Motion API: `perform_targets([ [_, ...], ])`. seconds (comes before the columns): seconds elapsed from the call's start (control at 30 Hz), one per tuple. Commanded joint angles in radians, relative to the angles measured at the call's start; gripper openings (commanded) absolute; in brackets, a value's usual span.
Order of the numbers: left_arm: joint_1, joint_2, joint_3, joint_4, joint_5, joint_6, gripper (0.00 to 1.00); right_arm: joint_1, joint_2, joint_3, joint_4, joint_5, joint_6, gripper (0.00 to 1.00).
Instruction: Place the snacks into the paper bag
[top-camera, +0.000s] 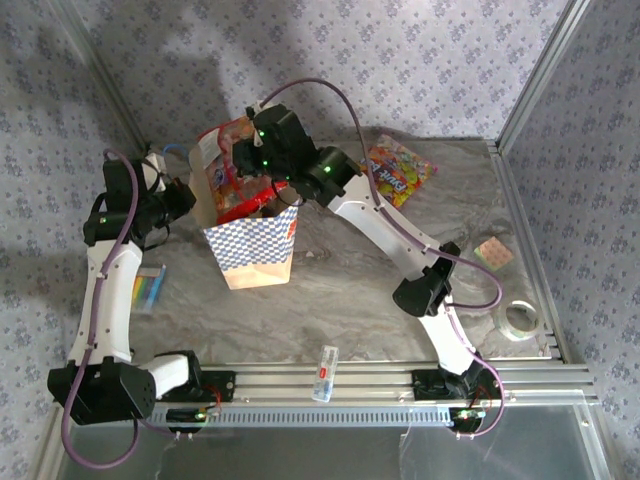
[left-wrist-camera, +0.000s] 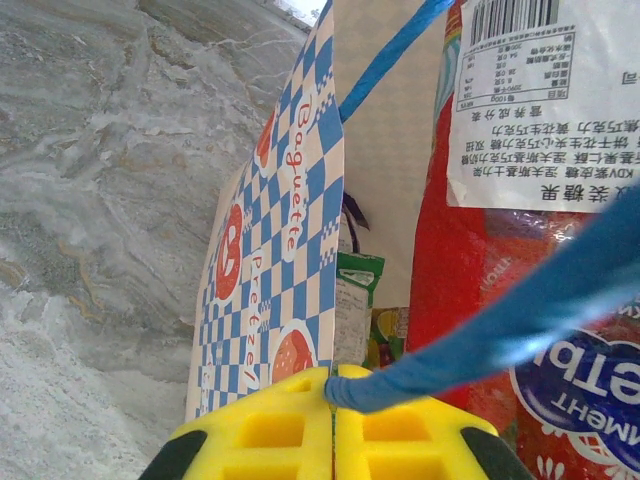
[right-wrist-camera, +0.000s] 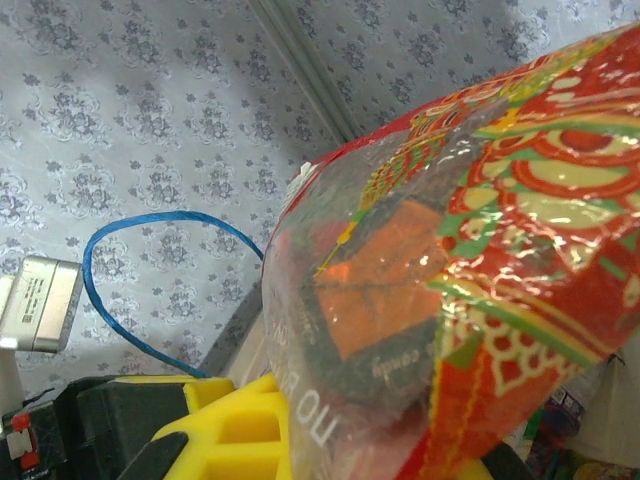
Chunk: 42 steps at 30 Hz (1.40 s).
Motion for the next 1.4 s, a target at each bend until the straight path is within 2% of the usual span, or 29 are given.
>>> perform_targets([
  [0.0, 0.008, -0.01, 0.009, 0.039, 0.016, -0.007, 0.08, 0.011, -0.033, 0.072, 0.119, 0.041, 0.065, 0.0],
  [0.53, 0.008, -0.012, 0.006, 0.043, 0.032, -0.012, 0.08, 0.023, -0.011, 0.072, 0.107, 0.072, 0.178, 0.0],
  [1.37, 0.009, -0.018, 0.008, 0.045, 0.041, -0.014, 0.07, 0.023, 0.061, 0.079, 0.117, -0.024, 0.272, 0.0],
])
